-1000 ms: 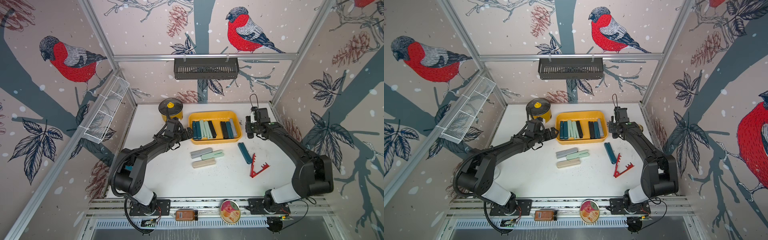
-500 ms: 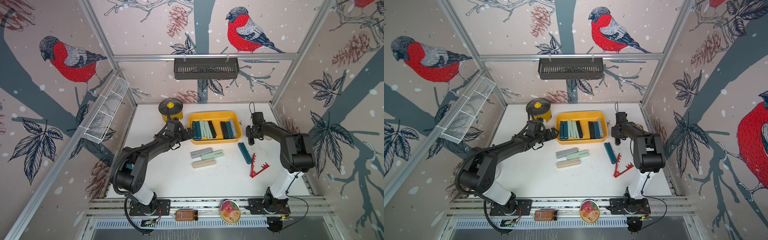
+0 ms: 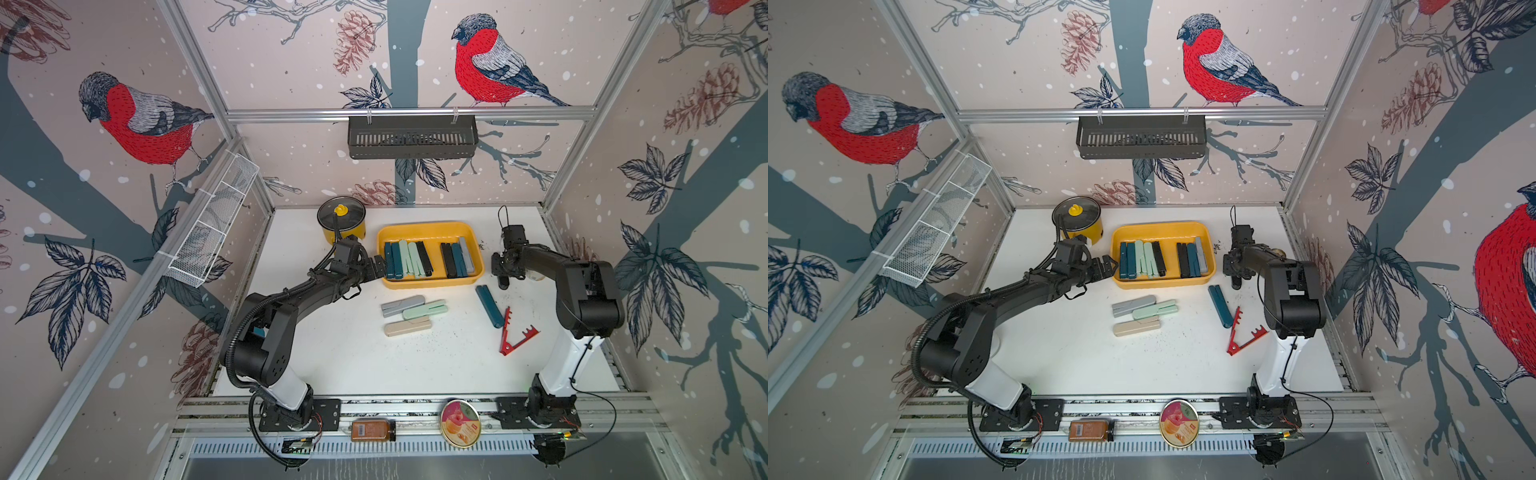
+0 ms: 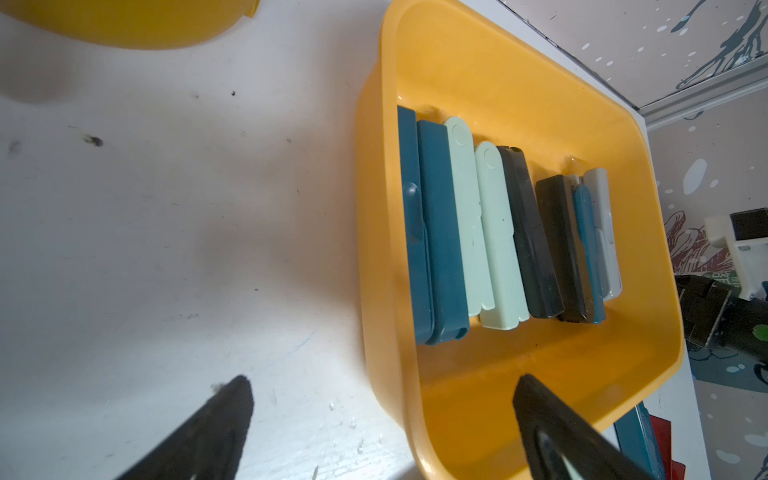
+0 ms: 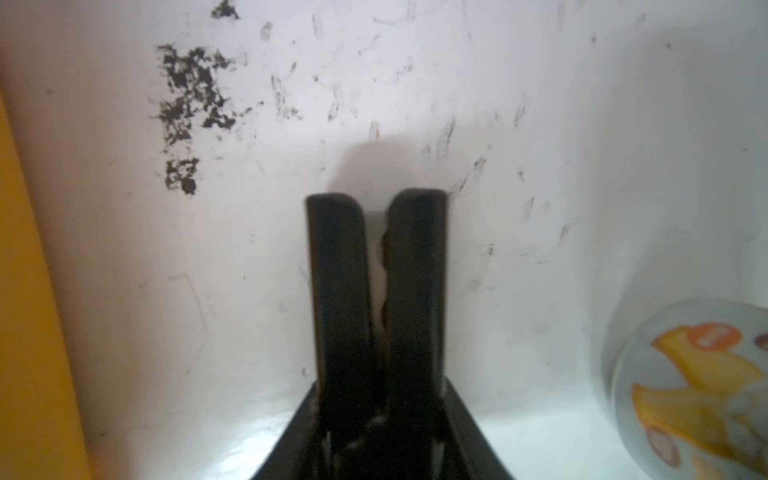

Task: Put the pruning pliers into the storage box
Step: Pick up the pruning pliers from the center of the board.

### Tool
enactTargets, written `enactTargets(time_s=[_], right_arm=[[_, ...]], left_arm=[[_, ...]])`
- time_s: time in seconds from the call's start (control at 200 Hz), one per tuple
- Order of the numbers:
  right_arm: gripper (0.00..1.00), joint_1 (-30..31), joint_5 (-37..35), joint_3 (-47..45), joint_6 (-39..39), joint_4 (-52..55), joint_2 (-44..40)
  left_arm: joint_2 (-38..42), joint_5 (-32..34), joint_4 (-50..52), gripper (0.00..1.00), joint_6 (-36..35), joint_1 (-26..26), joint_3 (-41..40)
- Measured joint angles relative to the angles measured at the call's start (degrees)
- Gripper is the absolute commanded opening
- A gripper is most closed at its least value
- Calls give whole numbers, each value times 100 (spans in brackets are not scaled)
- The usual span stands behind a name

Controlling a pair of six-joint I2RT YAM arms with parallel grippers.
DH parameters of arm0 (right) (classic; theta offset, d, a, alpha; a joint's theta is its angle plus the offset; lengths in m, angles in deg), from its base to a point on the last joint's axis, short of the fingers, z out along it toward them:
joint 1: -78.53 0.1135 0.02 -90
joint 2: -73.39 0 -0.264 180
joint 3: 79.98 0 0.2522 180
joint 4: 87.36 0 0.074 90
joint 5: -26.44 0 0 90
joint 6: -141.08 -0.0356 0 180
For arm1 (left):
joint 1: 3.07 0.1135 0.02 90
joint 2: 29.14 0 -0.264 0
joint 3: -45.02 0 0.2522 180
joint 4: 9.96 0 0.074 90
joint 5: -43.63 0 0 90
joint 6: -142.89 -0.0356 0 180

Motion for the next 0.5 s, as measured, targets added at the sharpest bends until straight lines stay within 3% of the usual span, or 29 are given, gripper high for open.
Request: enactTargets(time_s=[0.13, 0.5], right_arm=[[13, -4, -22, -11, -81, -39, -17], [13, 39, 74, 11, -262, 57, -1128]], left_arm=[[-2, 0, -2, 98, 0, 0, -2], [20, -2, -11, 98, 44, 0, -9]])
